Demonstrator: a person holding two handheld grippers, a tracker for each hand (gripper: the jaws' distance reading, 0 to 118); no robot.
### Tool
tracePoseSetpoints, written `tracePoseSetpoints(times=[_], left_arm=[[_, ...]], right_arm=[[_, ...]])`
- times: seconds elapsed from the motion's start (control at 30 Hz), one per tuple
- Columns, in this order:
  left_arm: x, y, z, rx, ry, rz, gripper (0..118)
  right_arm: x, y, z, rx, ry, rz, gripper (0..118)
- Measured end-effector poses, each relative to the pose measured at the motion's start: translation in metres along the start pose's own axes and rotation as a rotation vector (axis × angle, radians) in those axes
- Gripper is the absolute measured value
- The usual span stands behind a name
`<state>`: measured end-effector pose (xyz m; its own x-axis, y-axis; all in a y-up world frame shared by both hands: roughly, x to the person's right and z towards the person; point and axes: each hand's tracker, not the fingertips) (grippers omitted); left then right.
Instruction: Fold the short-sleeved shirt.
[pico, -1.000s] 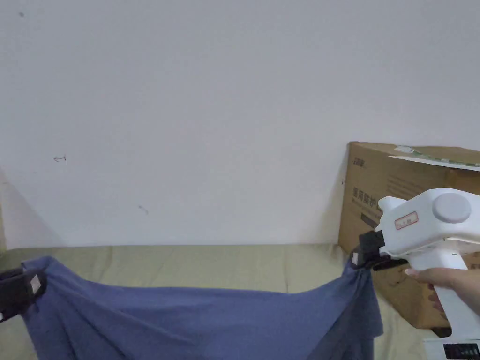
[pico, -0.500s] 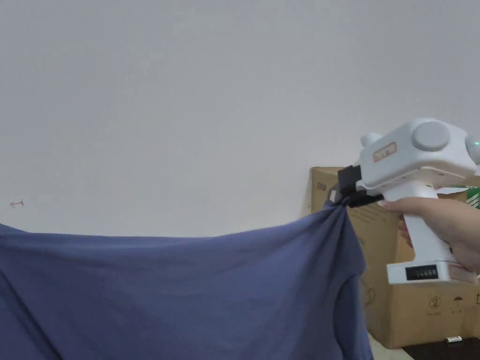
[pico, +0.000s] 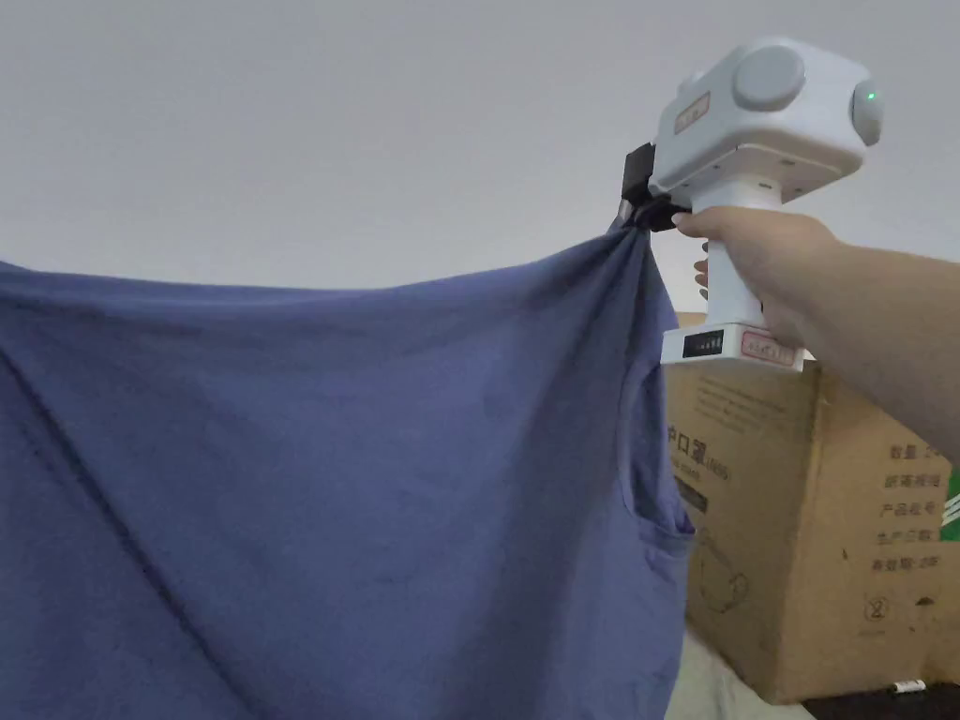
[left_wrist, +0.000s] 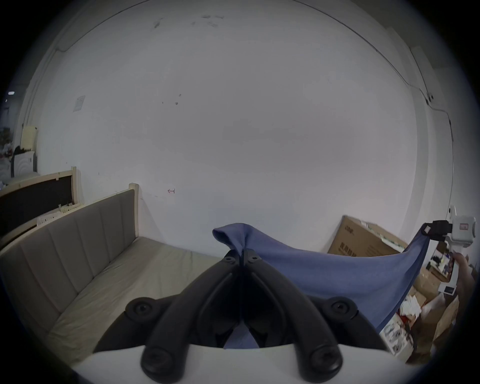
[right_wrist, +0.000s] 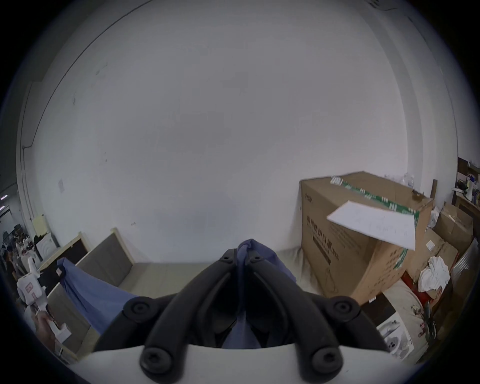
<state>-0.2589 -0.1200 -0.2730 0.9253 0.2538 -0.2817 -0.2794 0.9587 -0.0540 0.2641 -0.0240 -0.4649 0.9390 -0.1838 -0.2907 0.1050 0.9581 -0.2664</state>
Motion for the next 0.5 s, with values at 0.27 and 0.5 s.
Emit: tracePoseSetpoints(times=[0.27, 0.5], left_arm=[[-0.003, -0.010, -0.049, 0.046, 0.016, -0.008, 0], [-0.029, -0.143, -0.073, -0.213, 0.043, -0.010, 0]], right_arm=[[-0.011, -0.020, -0.017, 0.055, -0.058, 0.075, 3], [0.028, -0.175, -0.083, -0.152, -0.058, -0.014, 3]])
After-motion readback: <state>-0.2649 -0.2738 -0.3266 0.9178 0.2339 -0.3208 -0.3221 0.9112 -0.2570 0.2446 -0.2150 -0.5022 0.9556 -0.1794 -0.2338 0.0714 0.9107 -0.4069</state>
